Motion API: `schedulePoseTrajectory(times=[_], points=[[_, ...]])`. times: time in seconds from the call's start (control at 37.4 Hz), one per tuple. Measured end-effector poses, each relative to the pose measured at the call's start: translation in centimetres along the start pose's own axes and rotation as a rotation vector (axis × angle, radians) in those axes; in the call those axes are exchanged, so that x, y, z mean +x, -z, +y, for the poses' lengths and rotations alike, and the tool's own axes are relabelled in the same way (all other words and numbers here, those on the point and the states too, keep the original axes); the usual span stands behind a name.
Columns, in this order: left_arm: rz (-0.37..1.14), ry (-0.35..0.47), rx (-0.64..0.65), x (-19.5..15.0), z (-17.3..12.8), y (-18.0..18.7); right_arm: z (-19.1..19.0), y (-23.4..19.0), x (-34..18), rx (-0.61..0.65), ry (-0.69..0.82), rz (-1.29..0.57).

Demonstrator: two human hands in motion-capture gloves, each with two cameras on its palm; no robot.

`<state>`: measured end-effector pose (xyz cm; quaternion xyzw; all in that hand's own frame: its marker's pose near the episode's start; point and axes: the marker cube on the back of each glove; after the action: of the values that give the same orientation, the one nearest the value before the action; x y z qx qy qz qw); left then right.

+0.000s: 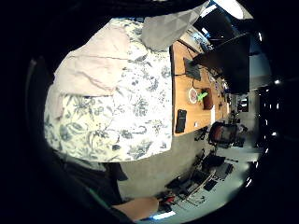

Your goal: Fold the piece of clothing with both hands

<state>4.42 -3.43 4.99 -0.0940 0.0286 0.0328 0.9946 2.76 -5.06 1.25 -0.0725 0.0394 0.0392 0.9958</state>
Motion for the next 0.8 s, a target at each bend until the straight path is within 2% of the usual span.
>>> schedulePoseTrajectory(times=[0.11, 0.21, 0.35, 0.51, 0.59, 0.7, 0.8], points=[[0.060, -0.053, -0.103, 2.4, -1.0, -1.5, 0.9, 0.6, -0.8, -0.025, 0.006, 0.019], [0.155, -0.077, -0.282, 6.7, -0.2, -2.8, -0.1, -0.6, -0.8, -0.042, 0.029, 0.045], [0.046, -0.001, -0.308, 8.9, -0.3, -4.6, -0.8, -2.0, -0.3, -0.066, 0.039, 0.061], [-0.055, 0.067, -0.435, 9.5, -1.4, -8.6, -0.6, -3.2, 0.2, -0.092, 0.039, 0.056], [-0.059, 0.082, -0.426, 9.4, -1.4, -9.5, -0.5, -3.9, 0.7, -0.101, 0.030, 0.049], [-0.063, 0.104, -0.329, 9.0, -2.1, -9.9, -1.1, -5.4, 1.8, -0.113, 0.016, 0.046], [-0.170, 0.155, -0.273, 8.3, -2.4, -9.5, 0.2, -5.2, 1.5, -0.136, 0.013, 0.038]])
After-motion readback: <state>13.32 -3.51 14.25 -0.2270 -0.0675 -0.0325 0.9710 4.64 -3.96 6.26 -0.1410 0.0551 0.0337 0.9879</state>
